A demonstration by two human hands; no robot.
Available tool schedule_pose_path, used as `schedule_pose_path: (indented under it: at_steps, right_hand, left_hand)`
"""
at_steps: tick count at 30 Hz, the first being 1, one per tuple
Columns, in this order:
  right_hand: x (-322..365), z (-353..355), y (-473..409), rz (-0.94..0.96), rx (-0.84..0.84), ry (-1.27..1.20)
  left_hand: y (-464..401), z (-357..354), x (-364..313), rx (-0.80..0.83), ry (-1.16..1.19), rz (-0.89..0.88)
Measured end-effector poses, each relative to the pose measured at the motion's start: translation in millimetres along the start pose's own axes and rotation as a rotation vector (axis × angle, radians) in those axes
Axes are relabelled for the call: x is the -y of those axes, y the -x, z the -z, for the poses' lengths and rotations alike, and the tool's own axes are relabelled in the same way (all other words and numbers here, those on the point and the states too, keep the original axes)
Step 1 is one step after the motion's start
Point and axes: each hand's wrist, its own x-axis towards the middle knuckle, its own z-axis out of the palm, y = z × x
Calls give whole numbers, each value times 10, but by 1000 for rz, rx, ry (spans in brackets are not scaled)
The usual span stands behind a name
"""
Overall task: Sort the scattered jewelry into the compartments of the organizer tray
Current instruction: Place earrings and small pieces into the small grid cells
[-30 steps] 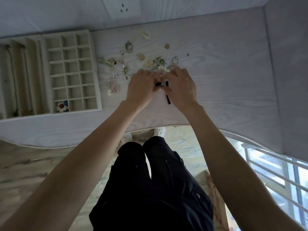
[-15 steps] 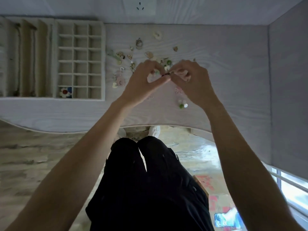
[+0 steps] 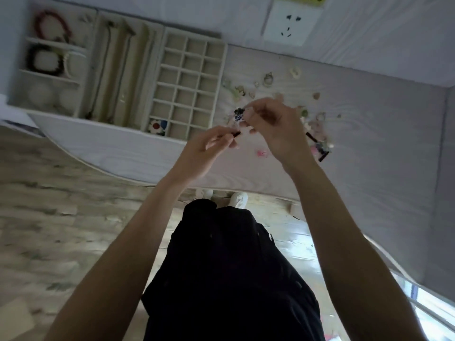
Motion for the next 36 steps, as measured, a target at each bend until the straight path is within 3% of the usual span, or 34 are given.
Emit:
schedule_pose_path:
  at_steps: [3,9,15,19,25,36]
  right_hand:
    - [-85,-417,-105,5,26,33]
    - [-283,-951,-219,-46,41,101]
    - [-354,-1080,-216,-153,-49,156]
    - [-394,-968,-144,-21,-172,394]
    - [-440,-1152,-145,289,-116,773]
    - [-496,-1421,-283,255,-219,873]
  left_hand:
    - [157,357,204,-228,-20,57]
    - [222,753,344,-462,-448,24]
    - [211,930,468,-388,-783,-97]
    - [309,1040,526,-417,-858,-205]
    - [254,1102,525,-420,-933,-269]
    - [180,1032,615,-361,-1077,-338]
